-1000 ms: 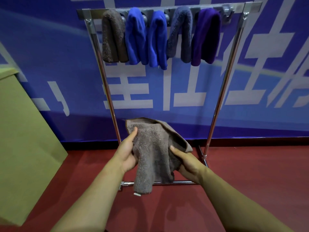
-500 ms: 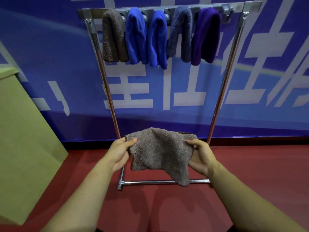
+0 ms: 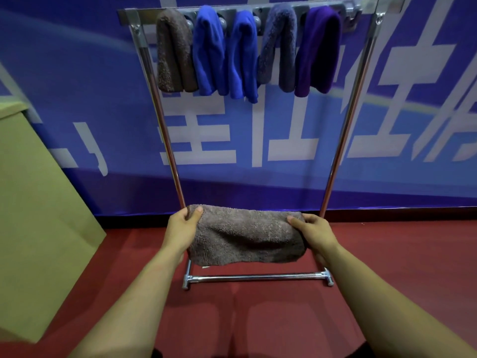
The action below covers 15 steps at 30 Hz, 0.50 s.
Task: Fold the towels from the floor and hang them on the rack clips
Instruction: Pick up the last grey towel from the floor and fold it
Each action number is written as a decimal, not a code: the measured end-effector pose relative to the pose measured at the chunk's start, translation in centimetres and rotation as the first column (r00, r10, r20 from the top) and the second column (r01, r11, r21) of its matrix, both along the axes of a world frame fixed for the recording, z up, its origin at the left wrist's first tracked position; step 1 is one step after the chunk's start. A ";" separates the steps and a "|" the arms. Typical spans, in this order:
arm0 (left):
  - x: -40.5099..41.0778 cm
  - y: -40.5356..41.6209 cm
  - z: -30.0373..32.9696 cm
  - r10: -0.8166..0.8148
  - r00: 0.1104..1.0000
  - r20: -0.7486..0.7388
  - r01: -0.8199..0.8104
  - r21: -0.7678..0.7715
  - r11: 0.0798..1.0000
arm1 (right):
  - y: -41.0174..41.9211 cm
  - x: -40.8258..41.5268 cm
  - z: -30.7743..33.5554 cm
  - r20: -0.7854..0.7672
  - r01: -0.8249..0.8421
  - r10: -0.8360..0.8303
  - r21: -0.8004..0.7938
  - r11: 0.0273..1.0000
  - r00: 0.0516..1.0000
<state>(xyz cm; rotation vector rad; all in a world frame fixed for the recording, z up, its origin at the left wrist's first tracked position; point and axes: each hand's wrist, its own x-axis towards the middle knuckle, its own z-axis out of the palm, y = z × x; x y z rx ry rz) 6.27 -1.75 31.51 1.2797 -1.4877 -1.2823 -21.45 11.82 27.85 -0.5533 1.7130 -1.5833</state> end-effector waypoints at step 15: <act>-0.4 -0.3 0.3 -0.002 0.963 -0.269 0.009 0.025 1.000 | 0.6 -0.8 2.3 -0.034 0.171 -0.181 -0.201 0.965 0.983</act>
